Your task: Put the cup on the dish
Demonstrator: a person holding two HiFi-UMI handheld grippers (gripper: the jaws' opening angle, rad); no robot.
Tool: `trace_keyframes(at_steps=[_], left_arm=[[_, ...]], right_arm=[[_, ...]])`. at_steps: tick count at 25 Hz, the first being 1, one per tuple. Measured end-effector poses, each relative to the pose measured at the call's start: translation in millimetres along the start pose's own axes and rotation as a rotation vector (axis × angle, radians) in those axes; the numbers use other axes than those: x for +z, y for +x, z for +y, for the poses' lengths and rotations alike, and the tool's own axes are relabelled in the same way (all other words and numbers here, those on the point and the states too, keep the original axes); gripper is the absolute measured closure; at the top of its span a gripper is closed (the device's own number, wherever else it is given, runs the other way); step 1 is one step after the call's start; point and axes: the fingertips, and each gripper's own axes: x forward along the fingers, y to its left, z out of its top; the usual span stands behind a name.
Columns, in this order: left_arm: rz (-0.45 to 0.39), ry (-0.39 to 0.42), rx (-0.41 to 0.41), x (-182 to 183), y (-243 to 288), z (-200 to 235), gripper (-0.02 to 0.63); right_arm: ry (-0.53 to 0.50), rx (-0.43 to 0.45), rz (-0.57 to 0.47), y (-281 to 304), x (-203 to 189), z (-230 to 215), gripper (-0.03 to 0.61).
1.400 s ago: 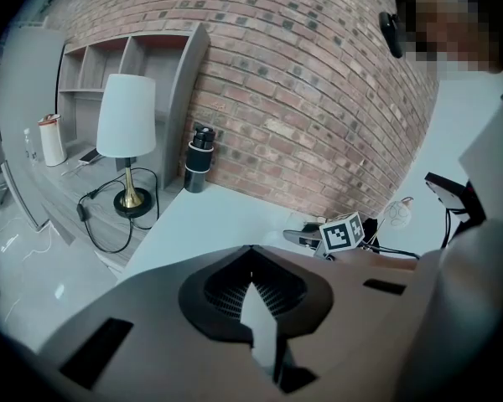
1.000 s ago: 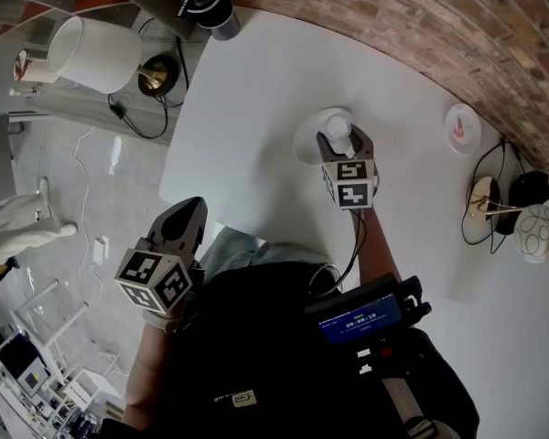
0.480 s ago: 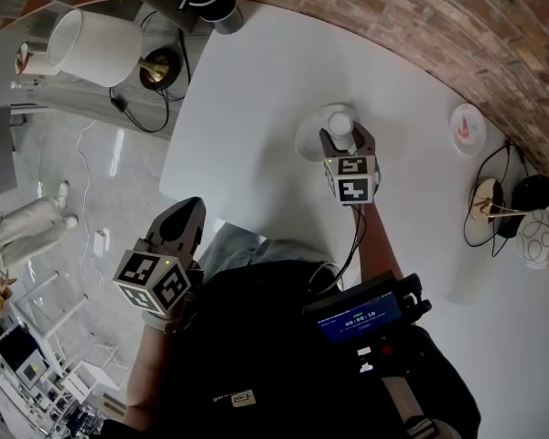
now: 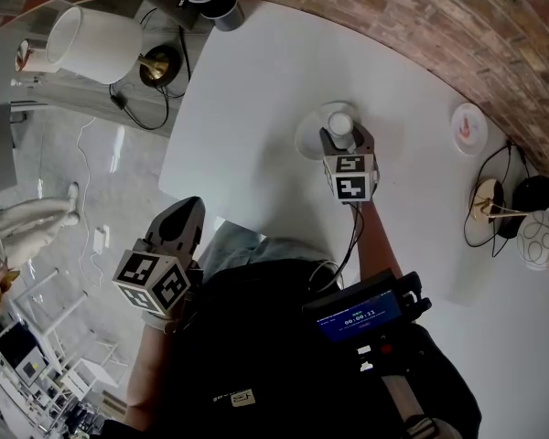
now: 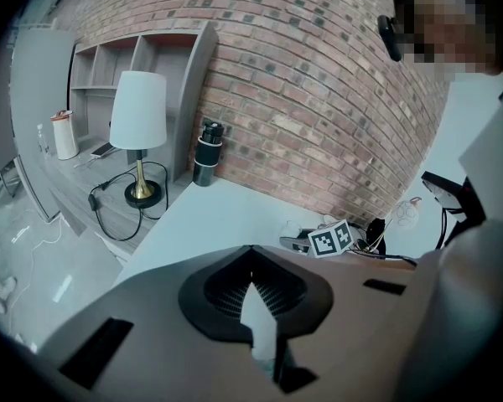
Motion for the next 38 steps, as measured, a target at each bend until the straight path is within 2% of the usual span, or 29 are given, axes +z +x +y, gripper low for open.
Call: trace_keyframes(at_steps=[17, 30, 38], left_arm=[[-0.006, -0.011, 0.005, -1.2, -2.6, 2.3, 0.609], [-0.008, -0.013, 0.002, -1.8, -2.1, 1.5, 0.609], [-0.009, -0.012, 0.002, -1.4, -3.3, 2.0, 0.609]], right_arm=[[-0.072, -0.015, -0.011, 5.7, 3.2, 4.7, 0.321], [-0.071, -0.004, 0.014, 12.6, -4.6, 6.8, 0.319], [-0.068, -0.001, -0.016, 8.7, 1.9, 8.7, 0.319]])
